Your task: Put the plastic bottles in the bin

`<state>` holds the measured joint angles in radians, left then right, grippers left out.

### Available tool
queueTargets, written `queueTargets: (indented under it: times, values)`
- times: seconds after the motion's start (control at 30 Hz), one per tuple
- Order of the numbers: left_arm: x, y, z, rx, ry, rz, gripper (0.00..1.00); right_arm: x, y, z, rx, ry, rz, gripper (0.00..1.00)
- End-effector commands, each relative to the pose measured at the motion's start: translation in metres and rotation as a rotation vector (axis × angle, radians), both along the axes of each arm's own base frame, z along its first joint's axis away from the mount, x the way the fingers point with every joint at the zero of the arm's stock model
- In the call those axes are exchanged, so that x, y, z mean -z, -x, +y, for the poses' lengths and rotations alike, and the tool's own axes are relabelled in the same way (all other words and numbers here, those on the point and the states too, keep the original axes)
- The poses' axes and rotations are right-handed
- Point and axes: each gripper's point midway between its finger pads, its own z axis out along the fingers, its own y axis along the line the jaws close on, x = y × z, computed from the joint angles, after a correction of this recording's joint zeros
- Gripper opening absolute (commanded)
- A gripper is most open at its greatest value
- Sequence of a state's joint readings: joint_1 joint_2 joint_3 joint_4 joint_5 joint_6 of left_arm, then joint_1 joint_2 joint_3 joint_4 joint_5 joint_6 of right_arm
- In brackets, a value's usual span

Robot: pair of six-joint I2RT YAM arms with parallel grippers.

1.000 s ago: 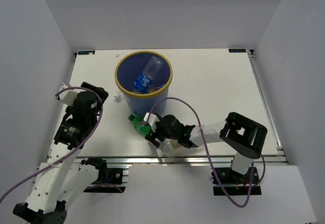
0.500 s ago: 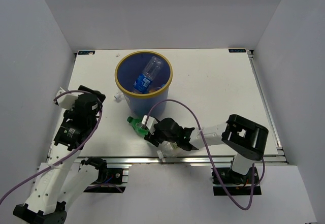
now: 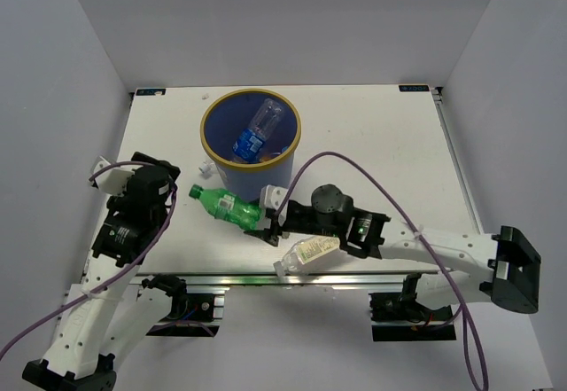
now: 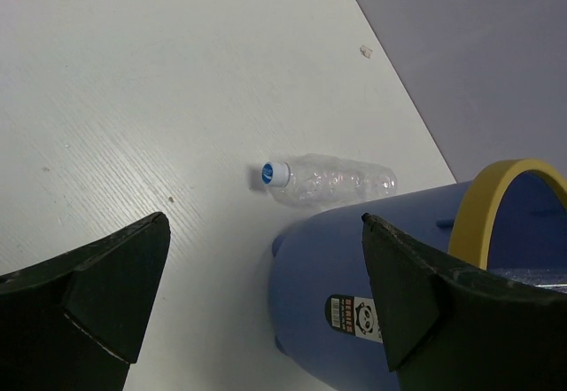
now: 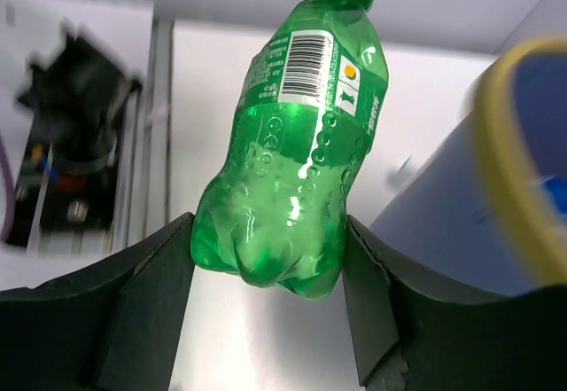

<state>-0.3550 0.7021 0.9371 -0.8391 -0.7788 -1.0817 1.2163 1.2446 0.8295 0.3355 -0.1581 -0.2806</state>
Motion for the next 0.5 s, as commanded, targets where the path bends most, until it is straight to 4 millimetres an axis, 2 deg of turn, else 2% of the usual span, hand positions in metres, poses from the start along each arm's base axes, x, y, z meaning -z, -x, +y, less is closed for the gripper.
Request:
queueTargets:
  times: [0.0, 0.03, 0.07, 0.1, 0.13, 0.17, 0.2, 0.23, 0.3, 0.33, 0.4, 0.43, 0.47]
  values:
    - [0.000, 0.004, 0.006, -0.029, -0.008, -0.005, 0.98, -0.087, -0.023, -0.001, 0.097, -0.184, -0.050, 0.33]
    - [0.001, 0.004, 0.006, -0.025, -0.008, -0.002, 0.98, -0.095, -0.043, -0.005, 0.178, -0.191, -0.044, 0.34]
    - [0.000, 0.004, 0.005, -0.024, -0.005, -0.005, 0.98, -0.097, -0.054, -0.003, 0.213, -0.192, -0.027, 0.35]
    - [0.001, 0.004, 0.005, -0.022, -0.006, -0.002, 0.98, -0.119, -0.063, -0.002, 0.240, -0.228, -0.029, 0.36]
    - [0.001, 0.004, 0.004, -0.017, -0.005, 0.001, 0.98, -0.111, -0.087, -0.005, 0.326, -0.198, -0.009, 0.37]
    - [0.001, 0.004, 0.004, -0.017, -0.004, 0.001, 0.98, -0.115, -0.096, -0.005, 0.347, -0.193, 0.004, 0.37]
    - [0.000, 0.005, 0.004, -0.016, -0.003, 0.005, 0.98, -0.133, -0.104, -0.004, 0.364, -0.225, 0.033, 0.37]
    - [0.000, 0.005, 0.004, -0.011, -0.005, 0.008, 0.98, -0.127, -0.122, -0.004, 0.399, -0.207, 0.065, 0.37]
    - [-0.001, 0.007, 0.004, -0.011, -0.004, 0.007, 0.98, -0.121, -0.134, -0.005, 0.422, -0.188, 0.158, 0.40]
    - [-0.002, 0.007, 0.005, -0.012, -0.004, 0.002, 0.98, -0.126, -0.144, -0.009, 0.442, -0.200, 0.172, 0.53]
    - [-0.003, 0.008, 0.006, -0.015, -0.010, 0.003, 0.98, -0.117, -0.152, -0.010, 0.466, -0.182, 0.195, 0.71]
    - [-0.004, 0.008, 0.006, -0.016, -0.011, -0.001, 0.98, -0.120, -0.155, -0.012, 0.477, -0.183, 0.191, 0.83]
    - [-0.004, 0.008, 0.006, -0.013, -0.013, 0.002, 0.98, -0.120, -0.156, -0.014, 0.478, -0.174, 0.183, 0.88]
